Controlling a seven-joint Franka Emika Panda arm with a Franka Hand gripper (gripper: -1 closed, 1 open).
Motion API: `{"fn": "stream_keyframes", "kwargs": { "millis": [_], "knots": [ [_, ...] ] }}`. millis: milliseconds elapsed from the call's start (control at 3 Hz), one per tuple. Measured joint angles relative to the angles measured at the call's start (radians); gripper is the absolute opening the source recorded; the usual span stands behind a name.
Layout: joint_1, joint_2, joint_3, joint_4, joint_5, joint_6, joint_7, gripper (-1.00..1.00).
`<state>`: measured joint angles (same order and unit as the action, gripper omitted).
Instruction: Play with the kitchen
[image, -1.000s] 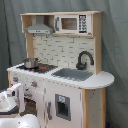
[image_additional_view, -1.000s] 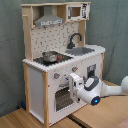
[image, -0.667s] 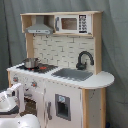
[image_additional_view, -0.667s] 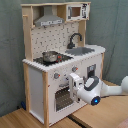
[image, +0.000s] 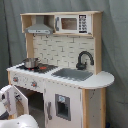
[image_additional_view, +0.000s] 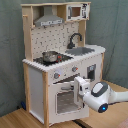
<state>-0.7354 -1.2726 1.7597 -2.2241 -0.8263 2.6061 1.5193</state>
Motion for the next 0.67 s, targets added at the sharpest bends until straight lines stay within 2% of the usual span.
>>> {"fn": "stream_keyframes", "kwargs": {
  "millis": [333, 667],
  "knots": [
    [0.043, 0.000, 0.009, 0.016, 0.081, -0.040, -0.047, -1.00],
    [0.058, 0.000, 0.021, 0.046, 0.148, -0.088, -0.094, -1.00]
  ]
}}
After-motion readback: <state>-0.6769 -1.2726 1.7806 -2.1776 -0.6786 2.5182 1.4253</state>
